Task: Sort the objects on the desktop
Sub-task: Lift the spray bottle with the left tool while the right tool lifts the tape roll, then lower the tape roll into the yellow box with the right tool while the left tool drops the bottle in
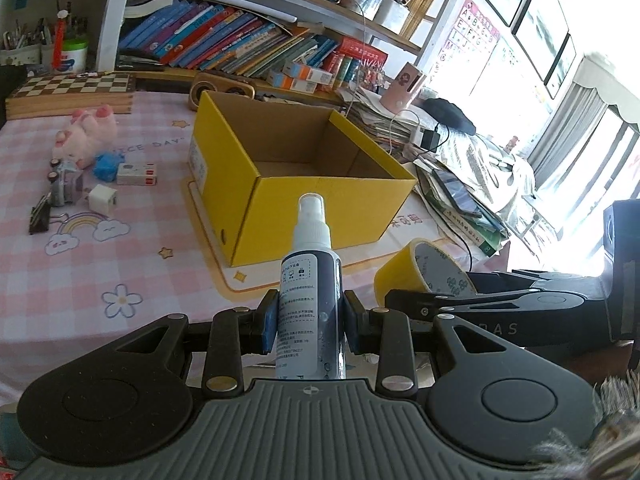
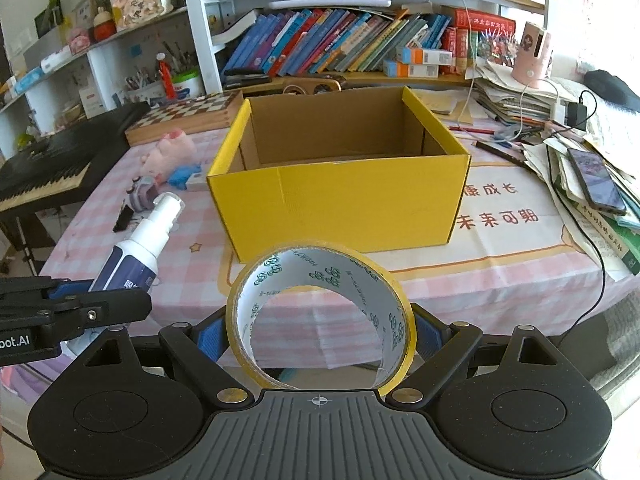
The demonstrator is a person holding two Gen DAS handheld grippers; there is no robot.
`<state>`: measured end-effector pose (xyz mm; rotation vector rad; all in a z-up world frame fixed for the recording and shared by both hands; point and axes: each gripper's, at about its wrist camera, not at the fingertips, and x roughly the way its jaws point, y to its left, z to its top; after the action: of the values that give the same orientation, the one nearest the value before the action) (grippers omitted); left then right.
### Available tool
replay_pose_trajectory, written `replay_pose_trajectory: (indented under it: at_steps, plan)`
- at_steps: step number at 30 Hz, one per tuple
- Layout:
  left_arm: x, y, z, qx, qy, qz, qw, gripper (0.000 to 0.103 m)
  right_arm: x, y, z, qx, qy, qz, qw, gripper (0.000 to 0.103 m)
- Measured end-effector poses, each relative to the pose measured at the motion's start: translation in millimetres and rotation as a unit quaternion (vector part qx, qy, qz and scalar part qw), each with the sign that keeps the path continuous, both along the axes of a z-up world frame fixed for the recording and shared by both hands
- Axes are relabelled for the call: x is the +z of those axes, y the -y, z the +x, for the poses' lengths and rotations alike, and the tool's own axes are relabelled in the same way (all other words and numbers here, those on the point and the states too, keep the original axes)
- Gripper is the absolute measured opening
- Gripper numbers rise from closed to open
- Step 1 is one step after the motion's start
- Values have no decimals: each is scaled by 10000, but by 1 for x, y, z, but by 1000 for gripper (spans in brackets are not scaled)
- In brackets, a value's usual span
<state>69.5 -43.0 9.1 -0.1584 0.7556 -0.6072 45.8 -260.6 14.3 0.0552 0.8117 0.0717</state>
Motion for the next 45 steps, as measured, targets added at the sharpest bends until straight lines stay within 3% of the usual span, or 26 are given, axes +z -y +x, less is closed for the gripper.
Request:
replay_pose_trajectory:
  at_steps: [13,26,36,45]
  plan:
    - [12,54,11,-16,99,34,9999,30,3,50,17,170,-56,-7,9998,91]
    - [44,95,47,249,478,-35,9985,30,38,79,61,772,613,124,9950,91]
    - [67,107,91,637,718,30,9954,30,53,73,115,1658,1064,-72,9804,91]
    - [54,116,160,689,272,392,9965,30,31,48,192,2640,838,-784,9577,91]
